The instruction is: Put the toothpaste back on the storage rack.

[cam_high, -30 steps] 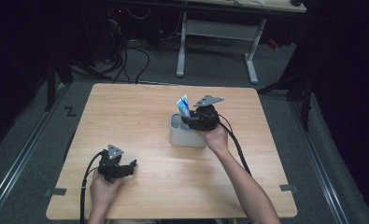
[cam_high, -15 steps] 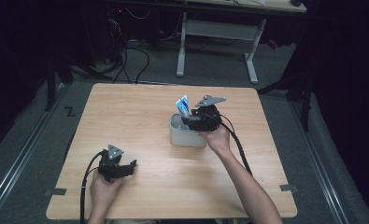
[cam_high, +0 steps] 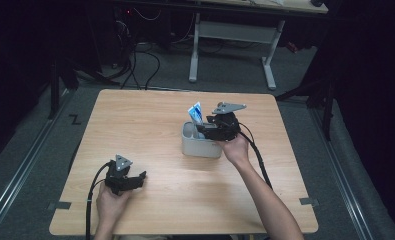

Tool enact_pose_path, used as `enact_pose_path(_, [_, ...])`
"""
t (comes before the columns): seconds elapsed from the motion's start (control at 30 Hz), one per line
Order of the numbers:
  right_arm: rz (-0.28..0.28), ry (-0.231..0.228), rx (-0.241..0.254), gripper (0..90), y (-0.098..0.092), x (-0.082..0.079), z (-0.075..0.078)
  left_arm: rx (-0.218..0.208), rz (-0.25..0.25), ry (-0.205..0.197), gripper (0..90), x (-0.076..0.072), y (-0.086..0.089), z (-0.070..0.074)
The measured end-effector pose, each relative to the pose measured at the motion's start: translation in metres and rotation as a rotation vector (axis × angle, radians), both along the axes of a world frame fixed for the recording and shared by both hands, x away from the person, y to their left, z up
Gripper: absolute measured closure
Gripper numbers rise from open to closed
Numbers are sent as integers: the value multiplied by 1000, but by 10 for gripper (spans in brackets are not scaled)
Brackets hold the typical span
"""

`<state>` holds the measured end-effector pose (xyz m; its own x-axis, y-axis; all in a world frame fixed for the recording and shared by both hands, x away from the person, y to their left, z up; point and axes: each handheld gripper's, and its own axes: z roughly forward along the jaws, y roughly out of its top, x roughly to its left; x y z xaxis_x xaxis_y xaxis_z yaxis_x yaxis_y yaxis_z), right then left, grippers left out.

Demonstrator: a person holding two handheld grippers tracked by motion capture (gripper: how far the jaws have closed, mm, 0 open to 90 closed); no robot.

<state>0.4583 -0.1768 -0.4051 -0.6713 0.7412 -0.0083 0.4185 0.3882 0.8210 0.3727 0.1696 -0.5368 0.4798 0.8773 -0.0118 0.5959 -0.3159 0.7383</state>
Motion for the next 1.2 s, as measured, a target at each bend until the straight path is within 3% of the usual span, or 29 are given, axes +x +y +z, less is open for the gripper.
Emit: enact_pose_path(1.2, [-37, -41, 86, 441, -36, -19, 17, 0, 0, -1, 236, 0, 0, 0])
